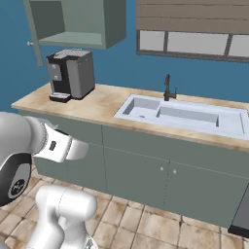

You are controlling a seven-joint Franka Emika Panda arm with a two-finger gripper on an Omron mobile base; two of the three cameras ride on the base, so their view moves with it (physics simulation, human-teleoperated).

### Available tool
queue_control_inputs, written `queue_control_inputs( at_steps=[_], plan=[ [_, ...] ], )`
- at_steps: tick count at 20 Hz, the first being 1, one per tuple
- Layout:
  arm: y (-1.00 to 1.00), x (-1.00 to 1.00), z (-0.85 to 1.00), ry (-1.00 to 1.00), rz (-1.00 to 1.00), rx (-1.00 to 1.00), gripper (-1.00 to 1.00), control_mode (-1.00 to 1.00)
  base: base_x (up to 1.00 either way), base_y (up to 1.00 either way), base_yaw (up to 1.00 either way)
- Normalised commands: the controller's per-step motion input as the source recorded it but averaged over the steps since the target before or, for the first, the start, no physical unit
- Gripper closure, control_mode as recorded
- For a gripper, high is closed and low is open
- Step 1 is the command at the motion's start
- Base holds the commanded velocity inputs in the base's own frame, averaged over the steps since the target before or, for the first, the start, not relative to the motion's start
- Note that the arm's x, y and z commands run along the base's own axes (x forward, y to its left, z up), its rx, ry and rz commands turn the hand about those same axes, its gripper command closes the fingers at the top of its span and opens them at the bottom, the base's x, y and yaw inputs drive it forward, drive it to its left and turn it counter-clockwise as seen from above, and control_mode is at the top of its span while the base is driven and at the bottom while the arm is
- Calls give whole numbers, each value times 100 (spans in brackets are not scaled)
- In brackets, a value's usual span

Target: Close all open cabinet doors.

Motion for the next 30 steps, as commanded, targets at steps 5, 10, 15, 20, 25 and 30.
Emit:
queue_control_inputs(
  at_steps=[5,10,15,20,25,30],
  plan=[
    [0,0,0,0,0,0,-100,100,56,100,-3],
    [0,0,0,0,0,0,-100,100,52,100,-8],
    [0,0,0,0,0,0,-100,100,34,100,-21],
    [0,0,0,0,0,0,-100,100,31,81,-26],
    [0,0,0,0,0,0,-100,100,8,4,-3],
    [0,0,0,0,0,0,-100,100,37,-46,11]
  ],
)
